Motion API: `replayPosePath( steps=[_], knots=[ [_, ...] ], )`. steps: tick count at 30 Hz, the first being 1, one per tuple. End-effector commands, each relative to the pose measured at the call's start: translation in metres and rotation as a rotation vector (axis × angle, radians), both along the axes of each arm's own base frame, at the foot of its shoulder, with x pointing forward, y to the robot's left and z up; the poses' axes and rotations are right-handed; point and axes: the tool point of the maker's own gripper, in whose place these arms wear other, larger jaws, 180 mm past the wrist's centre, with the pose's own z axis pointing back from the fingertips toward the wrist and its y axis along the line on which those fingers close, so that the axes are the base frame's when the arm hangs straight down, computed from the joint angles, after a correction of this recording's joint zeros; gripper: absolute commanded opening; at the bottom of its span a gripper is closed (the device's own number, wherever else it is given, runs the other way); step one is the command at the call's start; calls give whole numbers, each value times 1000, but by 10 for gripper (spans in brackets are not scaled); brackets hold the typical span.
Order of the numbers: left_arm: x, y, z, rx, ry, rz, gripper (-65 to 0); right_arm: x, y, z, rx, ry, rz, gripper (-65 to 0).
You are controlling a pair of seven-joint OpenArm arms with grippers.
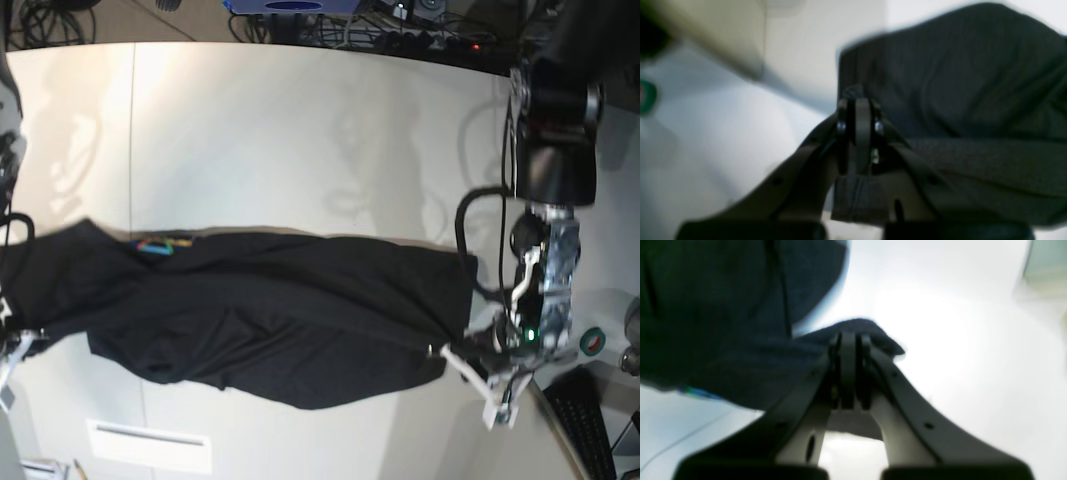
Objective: Layout the t-shirt on the table in an organized manner, then fold the t-shirt properly
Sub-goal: 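Lift the shirt with both grippers and lay it flat on the table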
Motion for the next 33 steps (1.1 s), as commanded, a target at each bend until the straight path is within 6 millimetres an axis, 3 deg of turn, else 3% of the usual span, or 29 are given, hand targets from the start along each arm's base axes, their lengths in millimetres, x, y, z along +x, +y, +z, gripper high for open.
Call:
replayPosePath(
  steps=[1, 4, 6, 9, 11, 13, 15, 17, 18, 20, 23, 26, 29, 33],
  knots=[
    [27, -5, 32, -11, -78, 2, -650, 20, -21, 32, -43, -67, -31, -650],
    [65, -15, 73, -35, -131, 2, -650, 51, -27, 73, -81, -151, -28, -650],
    [89, -23, 116, -50, -202, -4, -650, 68, -35, 110, -129, -208, -30, -650],
    [115, -34, 190, -72, -328, -18, -650, 90, -48, 184, -212, -344, -47, -650],
    [126, -40, 248, -84, -431, -29, -650, 93, -59, 240, -298, -437, -76, -650],
    [125, -45, 305, -81, -552, -48, -650, 79, -77, 304, -433, -515, -141, -650],
    [112, -43, 351, -95, -671, -50, -650, 51, -86, 360, -559, -599, -221, -650],
    [91, -32, 373, -118, -722, -29, -650, 18, -89, 390, -662, -645, -292, -650],
    [78, -26, 376, -127, -736, -17, -650, -1, -88, 392, -712, -635, -324, -650],
    [55, -17, 363, -130, -736, 6, -650, -33, -84, 377, -799, -578, -362, -650],
    [18, -7, 316, -117, -720, 37, -650, -70, -69, 322, -894, -454, -335, -650],
    [-8, -1, 235, -75, -567, 47, -650, -83, -44, 225, -854, -287, -197, -650],
    [-30, 5, 143, -70, -358, 67, -650, -95, -19, 113, -649, -144, -107, -650],
    [-63, 16, 41, -86, -195, 109, -650, -115, 4, -12, -374, -5, -64, -650]
  ],
)
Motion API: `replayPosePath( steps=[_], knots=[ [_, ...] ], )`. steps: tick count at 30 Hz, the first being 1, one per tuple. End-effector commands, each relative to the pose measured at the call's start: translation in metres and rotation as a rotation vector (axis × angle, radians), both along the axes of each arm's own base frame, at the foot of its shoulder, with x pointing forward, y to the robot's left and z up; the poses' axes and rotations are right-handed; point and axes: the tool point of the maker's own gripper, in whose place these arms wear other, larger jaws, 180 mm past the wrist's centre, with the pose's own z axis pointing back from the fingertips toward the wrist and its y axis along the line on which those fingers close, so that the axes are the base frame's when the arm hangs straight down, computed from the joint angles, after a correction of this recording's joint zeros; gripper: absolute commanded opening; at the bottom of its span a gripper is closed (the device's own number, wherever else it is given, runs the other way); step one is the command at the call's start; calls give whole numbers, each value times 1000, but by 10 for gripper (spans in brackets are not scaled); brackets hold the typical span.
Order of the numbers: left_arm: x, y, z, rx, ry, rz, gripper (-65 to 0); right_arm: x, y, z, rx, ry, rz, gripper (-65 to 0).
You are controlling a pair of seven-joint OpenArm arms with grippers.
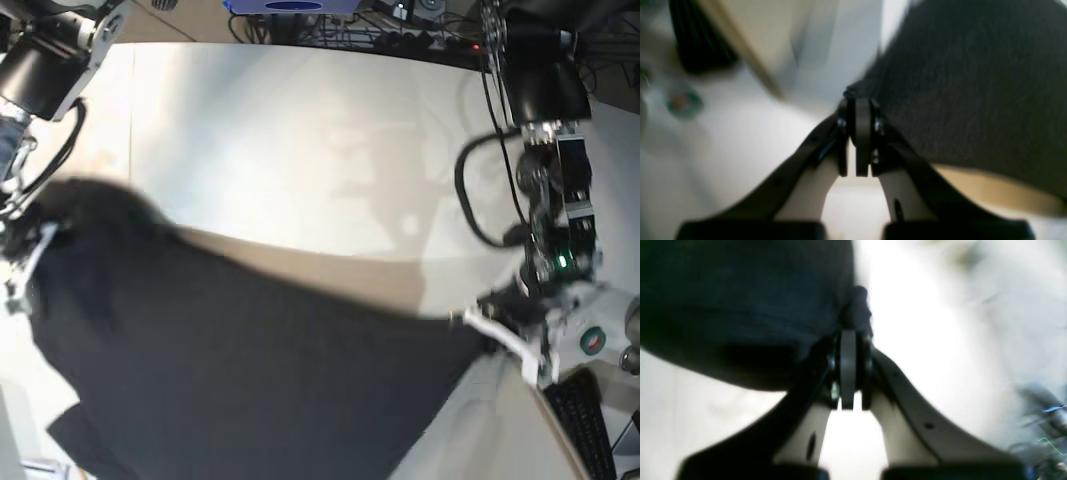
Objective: Layout the t-shirt on the table in an organized manner, then fold the t-shirt properly
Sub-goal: 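Lift the shirt with both grippers and lay it flat on the table, then hold the shirt shoulders with both grippers and pull them apart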
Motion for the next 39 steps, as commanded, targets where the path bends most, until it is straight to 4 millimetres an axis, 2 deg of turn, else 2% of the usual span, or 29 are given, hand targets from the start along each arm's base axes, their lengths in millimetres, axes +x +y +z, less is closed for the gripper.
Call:
replayPosePath(
  steps=[1, 3, 4, 6, 10, 17, 20, 23, 26, 29, 37, 39],
  knots=[
    [1, 7, 1, 7, -29, 14, -650, 3, -11, -2, 16, -11, -22, -650],
    [-17, 16, -33, 12, 36, 29, -650, -22, -11, -46, 111, 86, -72, -650],
    [-25, 18, -43, 12, 57, 33, -650, -34, -12, -60, 142, 114, -96, -650],
    [-38, 22, -57, 21, 87, 36, -650, -50, -16, -74, 167, 132, -118, -650],
    [-58, 28, -75, 29, 136, 44, -650, -75, -17, -87, 172, 158, -127, -650],
    [-91, 32, -95, 46, 204, 41, -650, -97, -18, -96, 166, 198, -132, -650],
    [-108, 36, -96, 67, 221, 34, -650, -106, -26, -88, 126, 190, -131, -650],
    [-129, 34, -96, 87, 237, 14, -650, -115, -25, -80, 134, 155, -131, -650],
    [-145, 35, -97, 95, 252, 12, -650, -127, -24, -82, 155, 151, -135, -650],
    [-151, 51, -98, 96, 258, 59, -650, -130, -24, -88, 183, 160, -148, -650],
    [-152, 54, -97, 97, 259, 67, -650, -113, -20, -87, 233, 121, -152, -650],
    [-151, 53, -97, 97, 258, 64, -650, -108, -25, -78, 227, 87, -155, -419]
  ],
)
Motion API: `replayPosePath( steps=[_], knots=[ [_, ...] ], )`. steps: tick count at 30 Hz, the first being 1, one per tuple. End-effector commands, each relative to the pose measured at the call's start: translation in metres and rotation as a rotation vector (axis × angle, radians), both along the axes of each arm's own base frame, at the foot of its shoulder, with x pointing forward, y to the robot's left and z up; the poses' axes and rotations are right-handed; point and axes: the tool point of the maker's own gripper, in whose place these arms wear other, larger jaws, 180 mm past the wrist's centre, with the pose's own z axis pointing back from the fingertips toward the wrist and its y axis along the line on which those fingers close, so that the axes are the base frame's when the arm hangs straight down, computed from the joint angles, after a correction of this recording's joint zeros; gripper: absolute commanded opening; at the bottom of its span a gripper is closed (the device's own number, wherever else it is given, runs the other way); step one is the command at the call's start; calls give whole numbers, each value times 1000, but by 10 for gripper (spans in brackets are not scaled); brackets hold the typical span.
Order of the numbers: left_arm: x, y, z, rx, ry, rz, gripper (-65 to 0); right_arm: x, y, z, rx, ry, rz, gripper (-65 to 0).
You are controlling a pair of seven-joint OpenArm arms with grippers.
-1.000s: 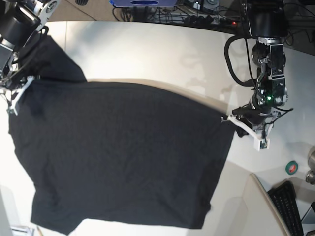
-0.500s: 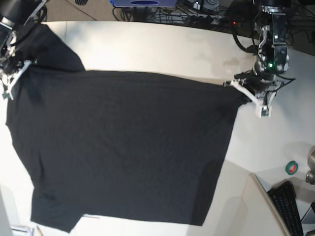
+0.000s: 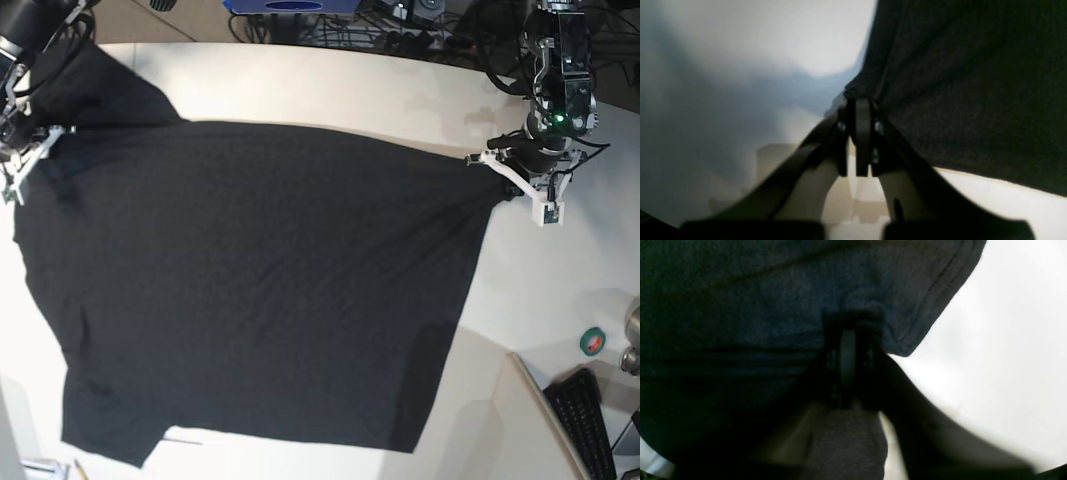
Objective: Layout the t-shirt on the table in an organized manner, then fold the t-shirt properly
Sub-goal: 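Hold the shirt shoulders with both grippers and pull them apart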
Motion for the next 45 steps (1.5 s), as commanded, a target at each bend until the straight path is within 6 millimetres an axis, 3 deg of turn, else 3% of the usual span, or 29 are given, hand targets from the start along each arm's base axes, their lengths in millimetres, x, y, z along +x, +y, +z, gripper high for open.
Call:
replayPosePath(
  steps=[1, 3, 4, 11, 12, 14, 16, 19, 23, 27, 31, 33, 38, 41, 45],
  knots=[
    [7, 4, 9, 15, -36, -2, -650, 16, -20, 23, -52, -70, 0, -308],
    [8, 3, 9, 12, -35, -1, -650, 12, -23, 31, -70, -86, 5, -198],
    [8, 3, 10, 11, -36, 0, -650, 11, -23, 37, -72, -105, 7, -191],
    [5, 0, 14, 10, -15, -8, -650, 5, -19, 53, -66, -161, 16, -239],
    [5, -1, 17, 10, -6, -10, -624, 5, -19, 53, -66, -161, 16, -239],
    [4, -4, 23, 11, 8, -18, -438, 4, -19, 53, -66, -162, 16, -239],
    [2, -5, 24, 12, 24, -21, -309, 1, -19, 52, -66, -155, 15, -239],
    [-4, -5, 21, 10, 42, -20, -225, -4, -28, 61, -86, -179, -26, -239],
    [-17, 3, 18, -5, 49, 32, -216, -14, -45, 78, -122, -229, -115, -237],
    [-29, 27, 28, -154, -38, 216, -216, -30, -52, 85, -158, -220, -125, -237],
    [-47, 39, 10, -328, -57, 300, -216, -47, -51, 79, -160, -180, -122, -239],
    [-56, 36, -8, -389, -25, 326, -216, -52, -49, 76, -146, -173, -126, -239],
    [-53, 33, -32, -454, 11, 374, -216, -54, -36, 77, -42, -247, -165, -239],
    [-45, 29, -36, -478, 8, 381, -216, -53, -35, 77, -41, -248, -166, -239],
    [-33, 4, -44, -506, 40, 317, -216, -57, -35, 73, -31, -238, -176, -239]
  ],
)
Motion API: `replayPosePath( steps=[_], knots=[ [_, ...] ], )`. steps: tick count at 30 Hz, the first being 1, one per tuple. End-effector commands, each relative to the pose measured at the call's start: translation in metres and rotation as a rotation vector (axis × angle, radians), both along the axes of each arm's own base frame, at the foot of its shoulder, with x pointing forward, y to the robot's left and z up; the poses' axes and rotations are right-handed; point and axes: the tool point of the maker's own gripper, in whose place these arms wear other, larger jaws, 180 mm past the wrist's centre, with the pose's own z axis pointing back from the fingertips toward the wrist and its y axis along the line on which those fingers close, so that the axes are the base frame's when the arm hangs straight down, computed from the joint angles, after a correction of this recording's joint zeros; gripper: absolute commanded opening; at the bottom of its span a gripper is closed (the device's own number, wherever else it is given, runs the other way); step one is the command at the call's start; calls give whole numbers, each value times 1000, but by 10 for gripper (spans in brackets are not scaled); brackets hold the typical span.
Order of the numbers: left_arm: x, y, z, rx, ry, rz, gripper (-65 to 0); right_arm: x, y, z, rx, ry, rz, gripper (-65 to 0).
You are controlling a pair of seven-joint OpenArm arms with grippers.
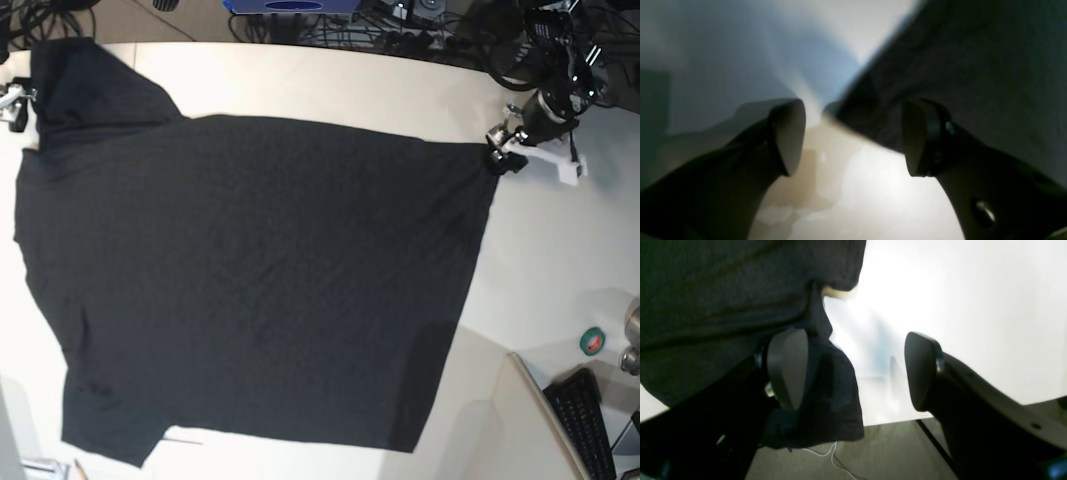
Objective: Layout the t-shirt on the table in an organized manner, then fold the t-shirt properly
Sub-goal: 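Hold the shirt shoulders with both grippers and pull them apart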
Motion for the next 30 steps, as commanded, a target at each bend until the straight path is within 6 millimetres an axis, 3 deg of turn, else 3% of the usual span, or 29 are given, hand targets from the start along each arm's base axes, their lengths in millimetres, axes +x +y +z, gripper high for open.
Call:
replayPosePath(
  steps=[1, 4, 6, 11, 15, 20, 23, 27, 30],
  knots=[
    [4, -7, -1, -15, 6, -21, -217, -1, -7, 3, -11, -9, -8, -239],
    [4, -14, -12, -44, 29, -20, -221, -9, -4, -12, 33, 15, -29, -236],
    [3, -14, -16, -51, 41, -17, -276, -11, -9, -24, 63, 37, -45, -233],
    [2, -14, -17, -47, 47, -22, -650, -13, -26, -49, 144, 61, -134, -237],
    [4, -12, -15, -41, 39, -21, -650, -14, -27, -50, 146, 66, -136, -236],
    [5, -7, -13, -29, 40, -27, -650, -9, -31, -33, 91, 45, -106, -236],
    [4, -7, -13, -29, 40, -25, -650, -8, -19, -28, 66, 58, -42, -236],
    [4, -5, -13, -27, 41, -23, -650, -6, 3, -40, 95, 94, 32, -237],
    [3, -5, -13, -27, 43, -23, -650, -4, 8, -54, 140, 110, 14, -237]
  ],
)
